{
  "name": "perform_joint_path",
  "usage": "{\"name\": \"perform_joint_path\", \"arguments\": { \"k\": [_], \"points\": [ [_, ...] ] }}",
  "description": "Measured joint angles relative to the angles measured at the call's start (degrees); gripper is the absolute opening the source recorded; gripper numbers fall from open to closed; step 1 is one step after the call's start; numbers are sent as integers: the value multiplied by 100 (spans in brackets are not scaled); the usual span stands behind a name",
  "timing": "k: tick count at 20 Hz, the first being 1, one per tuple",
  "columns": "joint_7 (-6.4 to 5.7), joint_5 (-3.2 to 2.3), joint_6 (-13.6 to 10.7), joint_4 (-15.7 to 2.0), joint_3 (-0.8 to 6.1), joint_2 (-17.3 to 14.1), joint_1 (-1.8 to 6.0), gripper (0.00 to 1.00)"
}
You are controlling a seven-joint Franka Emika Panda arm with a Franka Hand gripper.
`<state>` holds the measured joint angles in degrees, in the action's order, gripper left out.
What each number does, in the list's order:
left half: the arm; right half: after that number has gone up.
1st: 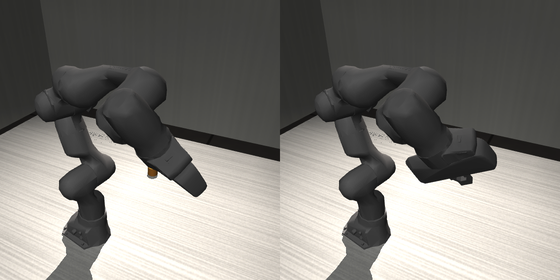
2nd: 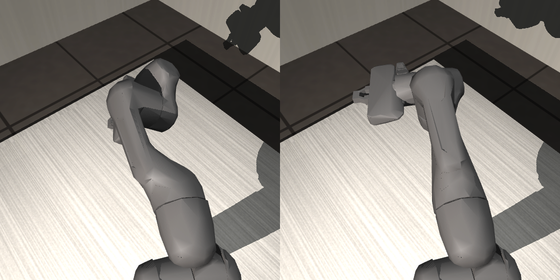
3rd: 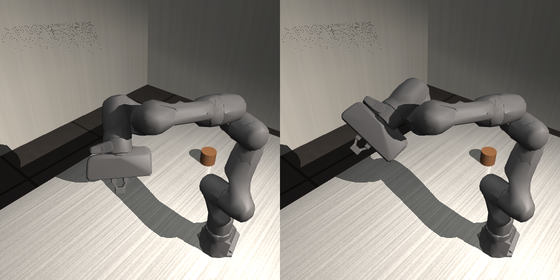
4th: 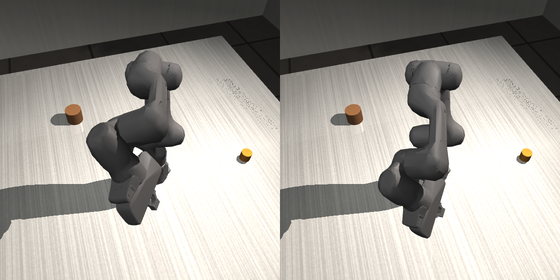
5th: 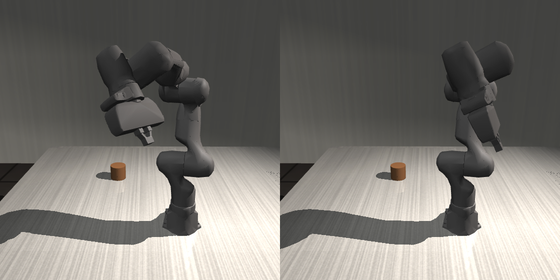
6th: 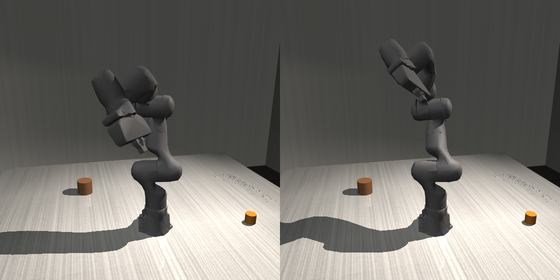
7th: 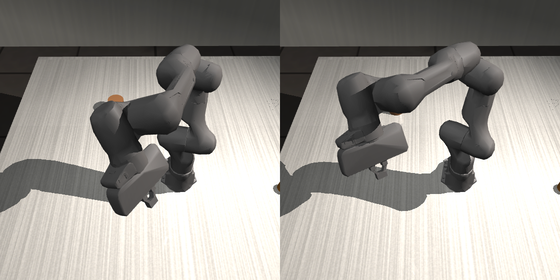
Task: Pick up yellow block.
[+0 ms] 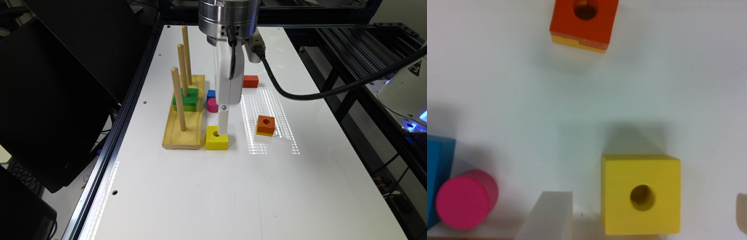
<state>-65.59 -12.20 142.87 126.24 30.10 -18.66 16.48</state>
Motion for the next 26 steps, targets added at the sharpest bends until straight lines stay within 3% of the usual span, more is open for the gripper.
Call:
{"name": "perform_joint_path", "arguments": {
  "k": [7, 8, 9, 10, 12, 14, 17, 22, 24, 26],
  "points": [
    [-2, -9, 12, 7, -6, -33, -2, 100],
    [-31, -63, 79, 21, -25, -112, -9, 100],
    [-93, -164, 181, 25, -53, -233, -19, 100],
    [-165, -271, 272, 19, -72, -345, -22, 100],
    [-354, -545, 427, -41, -97, -592, -15, 100],
    [-439, -671, 427, -128, -99, -696, -19, 100],
    [-514, -736, 418, -160, -85, -712, -19, 100],
    [-528, -744, 418, -160, -84, -716, -20, 100],
    [-528, -759, 430, -155, -101, -772, -24, 100],
    [-535, -816, 497, -158, -139, -880, -29, 100]
  ]
}}
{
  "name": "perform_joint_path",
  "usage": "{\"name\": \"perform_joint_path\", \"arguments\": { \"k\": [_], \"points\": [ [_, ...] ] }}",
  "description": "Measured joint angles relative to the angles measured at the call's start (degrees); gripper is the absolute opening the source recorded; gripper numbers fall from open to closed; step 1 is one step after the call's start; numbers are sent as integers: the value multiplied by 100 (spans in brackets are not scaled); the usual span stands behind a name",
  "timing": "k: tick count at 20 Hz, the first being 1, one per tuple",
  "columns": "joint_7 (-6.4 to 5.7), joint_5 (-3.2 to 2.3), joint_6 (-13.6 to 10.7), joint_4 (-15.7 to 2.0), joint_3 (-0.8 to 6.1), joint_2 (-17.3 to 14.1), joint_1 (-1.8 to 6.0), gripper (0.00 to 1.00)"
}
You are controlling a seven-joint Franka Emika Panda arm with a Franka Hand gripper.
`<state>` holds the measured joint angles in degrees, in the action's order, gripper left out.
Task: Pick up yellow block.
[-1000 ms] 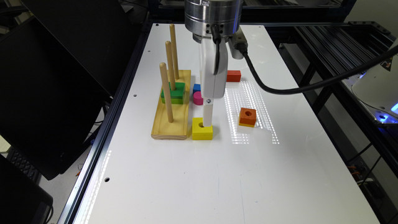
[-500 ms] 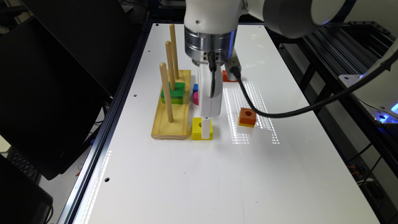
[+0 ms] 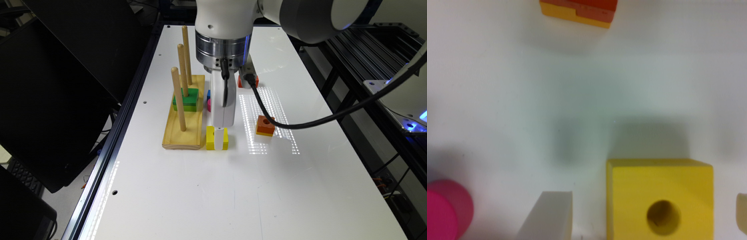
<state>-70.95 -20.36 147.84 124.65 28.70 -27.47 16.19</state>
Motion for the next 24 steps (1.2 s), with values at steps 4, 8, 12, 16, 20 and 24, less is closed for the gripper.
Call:
{"name": "perform_joint_path", "arguments": {
  "k": [4, 8, 12, 16, 20, 24],
  "points": [
    [-21, -87, 74, -48, -31, -151, 0, 100],
    [-21, -88, 74, -57, -31, -155, -4, 100],
    [-21, -88, 74, -58, -31, -155, -7, 100],
    [-21, -88, 74, -69, -31, -155, -13, 100],
    [-21, -88, 74, -82, -31, -155, -14, 100],
    [-21, -88, 74, -105, -31, -158, -14, 100]
  ]
}}
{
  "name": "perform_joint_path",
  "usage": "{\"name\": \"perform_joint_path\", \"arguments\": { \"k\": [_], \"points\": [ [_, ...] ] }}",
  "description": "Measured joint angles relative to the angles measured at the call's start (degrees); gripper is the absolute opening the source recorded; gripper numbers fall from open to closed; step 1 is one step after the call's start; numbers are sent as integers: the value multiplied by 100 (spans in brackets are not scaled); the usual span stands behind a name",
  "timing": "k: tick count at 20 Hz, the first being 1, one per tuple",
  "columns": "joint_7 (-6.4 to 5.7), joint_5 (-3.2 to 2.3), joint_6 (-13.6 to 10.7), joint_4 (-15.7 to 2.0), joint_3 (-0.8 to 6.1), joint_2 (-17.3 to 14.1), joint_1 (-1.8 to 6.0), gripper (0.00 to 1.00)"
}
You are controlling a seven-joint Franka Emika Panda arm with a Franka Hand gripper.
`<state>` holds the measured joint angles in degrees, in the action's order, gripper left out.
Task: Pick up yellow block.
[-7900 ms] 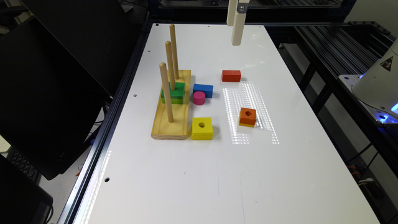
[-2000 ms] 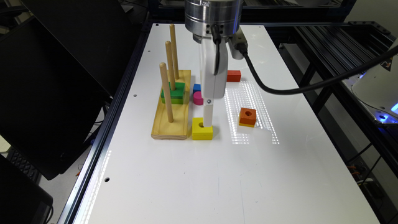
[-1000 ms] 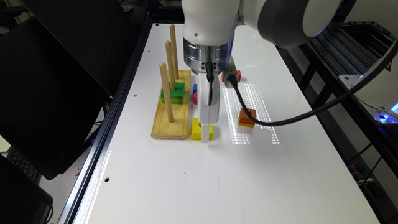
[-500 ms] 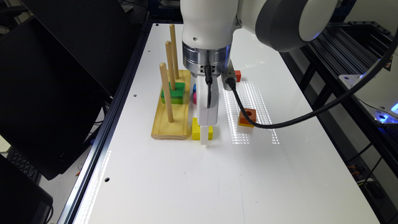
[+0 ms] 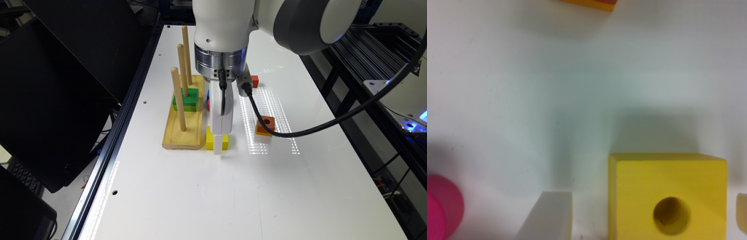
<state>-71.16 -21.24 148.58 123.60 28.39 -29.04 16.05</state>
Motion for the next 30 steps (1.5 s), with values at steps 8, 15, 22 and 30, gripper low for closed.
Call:
{"name": "perform_joint_path", "arguments": {
  "k": [8, 15, 22, 30],
  "points": [
    [0, 0, 0, -2, 0, 0, 0, 100],
    [-55, -113, 96, -56, -104, -186, -70, 100],
    [-147, -173, 92, -111, -174, -207, -170, 100],
    [-149, -173, 92, -119, -184, -207, -180, 100]
  ]
}}
